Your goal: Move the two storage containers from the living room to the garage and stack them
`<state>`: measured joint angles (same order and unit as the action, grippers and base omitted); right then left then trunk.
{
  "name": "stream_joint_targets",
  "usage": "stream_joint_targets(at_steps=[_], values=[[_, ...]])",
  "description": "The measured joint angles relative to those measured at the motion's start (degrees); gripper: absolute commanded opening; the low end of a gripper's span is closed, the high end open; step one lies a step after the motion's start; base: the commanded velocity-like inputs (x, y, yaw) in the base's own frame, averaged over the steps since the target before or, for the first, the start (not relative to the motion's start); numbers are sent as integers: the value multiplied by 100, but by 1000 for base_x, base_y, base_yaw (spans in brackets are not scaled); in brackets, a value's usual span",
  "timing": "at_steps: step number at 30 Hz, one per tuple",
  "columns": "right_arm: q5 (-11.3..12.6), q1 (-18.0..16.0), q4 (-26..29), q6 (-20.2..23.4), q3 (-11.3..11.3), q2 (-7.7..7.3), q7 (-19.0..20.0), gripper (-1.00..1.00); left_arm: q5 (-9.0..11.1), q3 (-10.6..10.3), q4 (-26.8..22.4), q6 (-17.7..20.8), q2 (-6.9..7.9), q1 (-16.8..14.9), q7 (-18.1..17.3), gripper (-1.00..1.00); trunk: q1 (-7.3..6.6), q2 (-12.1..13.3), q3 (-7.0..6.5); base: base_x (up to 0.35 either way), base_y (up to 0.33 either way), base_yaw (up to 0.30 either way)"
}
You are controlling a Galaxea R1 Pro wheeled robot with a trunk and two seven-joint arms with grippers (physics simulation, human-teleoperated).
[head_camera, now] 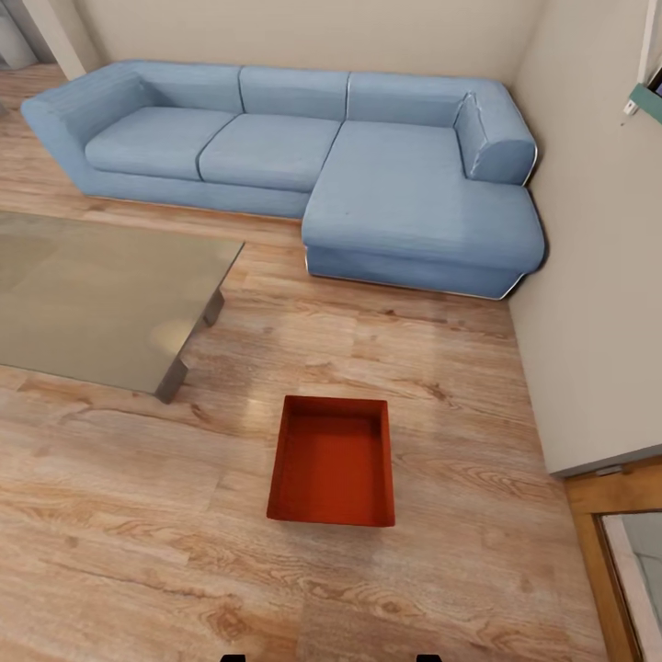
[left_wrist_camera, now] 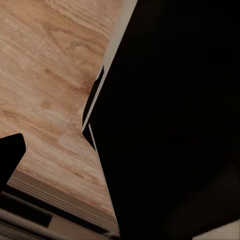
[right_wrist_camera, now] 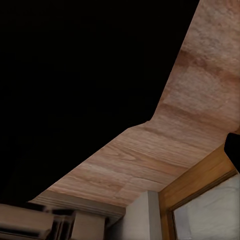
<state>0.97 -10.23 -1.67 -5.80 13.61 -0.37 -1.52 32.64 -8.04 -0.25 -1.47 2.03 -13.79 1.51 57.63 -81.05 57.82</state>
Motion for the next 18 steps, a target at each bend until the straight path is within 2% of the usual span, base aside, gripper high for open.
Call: stream_joint_targets(at_steps=[12,15,16,18], values=[[-11,-16,119,72,-10,30,-24,100,-38,-13,-89,-27,41,0,17,100,0,0,0,0,0,0],[20,-53,712,218,-32,91,-111,100,-67,-11,-414,19,153,-1,35,100,0,0,-1,0,0,0],[28,-60,1048,321,-38,115,-187,100,-78,-15,-688,50,185,-3,68,100,0,0,-1,0,0,0],[32,-78,1875,753,-55,195,-475,100,-103,-18,-1482,330,281,-4,365,100,0,0,-1,0,0,0]])
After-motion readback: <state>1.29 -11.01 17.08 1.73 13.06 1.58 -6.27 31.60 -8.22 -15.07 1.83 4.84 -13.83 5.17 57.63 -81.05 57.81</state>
